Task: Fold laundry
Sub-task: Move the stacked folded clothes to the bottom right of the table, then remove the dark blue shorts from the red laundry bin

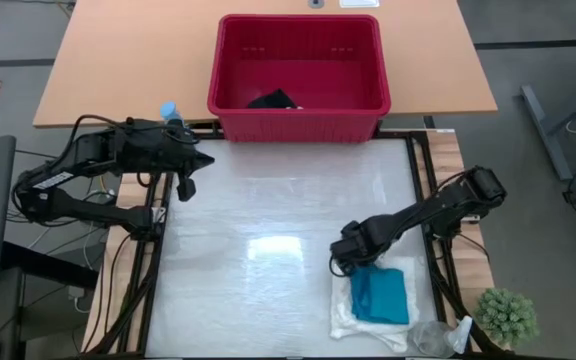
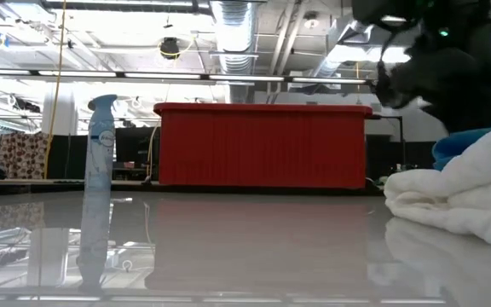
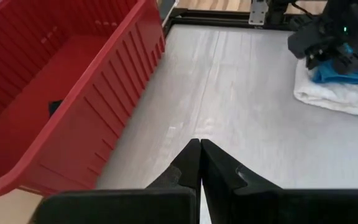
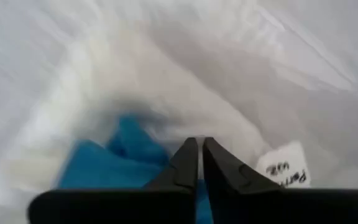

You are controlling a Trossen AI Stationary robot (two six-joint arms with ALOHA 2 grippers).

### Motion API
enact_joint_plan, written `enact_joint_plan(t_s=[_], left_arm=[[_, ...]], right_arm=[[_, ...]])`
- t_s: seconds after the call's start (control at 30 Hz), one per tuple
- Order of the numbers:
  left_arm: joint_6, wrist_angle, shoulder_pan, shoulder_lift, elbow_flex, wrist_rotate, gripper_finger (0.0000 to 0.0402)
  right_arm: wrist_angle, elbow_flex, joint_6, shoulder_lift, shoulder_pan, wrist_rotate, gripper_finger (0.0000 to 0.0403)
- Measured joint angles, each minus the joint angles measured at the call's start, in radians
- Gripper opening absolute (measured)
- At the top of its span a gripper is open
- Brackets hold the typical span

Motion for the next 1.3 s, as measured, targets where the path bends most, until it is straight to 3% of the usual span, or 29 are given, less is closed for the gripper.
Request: enact_joint_plan(t_s=[0.2, 0.37, 0.57, 0.7, 0.97, 1.3], left_arm=[[0.033, -0.001, 0.000, 0.007, 0.000, -0.003, 0.0000], [0.064, 0.056, -0.015, 0.013, 0.000, -0.019, 0.0000], [0.042, 0.140, -0.006, 0.011, 0.000, -0.269, 0.0000], [0.130, 0.159, 0.010, 0.017, 0.001, -0.351, 0.0000], [0.152, 0.212, 0.051, 0.098, 0.001, -0.366, 0.0000], [0.417, 0.538, 0.166, 0.253, 0.001, -0.403, 0.0000]], right_arm=[[0.022, 0.090, -0.044, -0.100, -0.048, 0.081, 0.0068], [0.090, 0.256, -0.176, -0.149, -0.143, 0.123, 0.0069], [0.236, 0.538, -0.517, -0.117, -0.332, 0.284, 0.0069], [0.313, 0.689, -0.733, -0.071, -0.483, 0.396, 0.0067], [0.451, 0.891, -1.032, 0.074, -0.831, 0.366, 0.0065], [0.530, 0.955, -1.161, 0.339, -1.128, 0.178, 0.0065]])
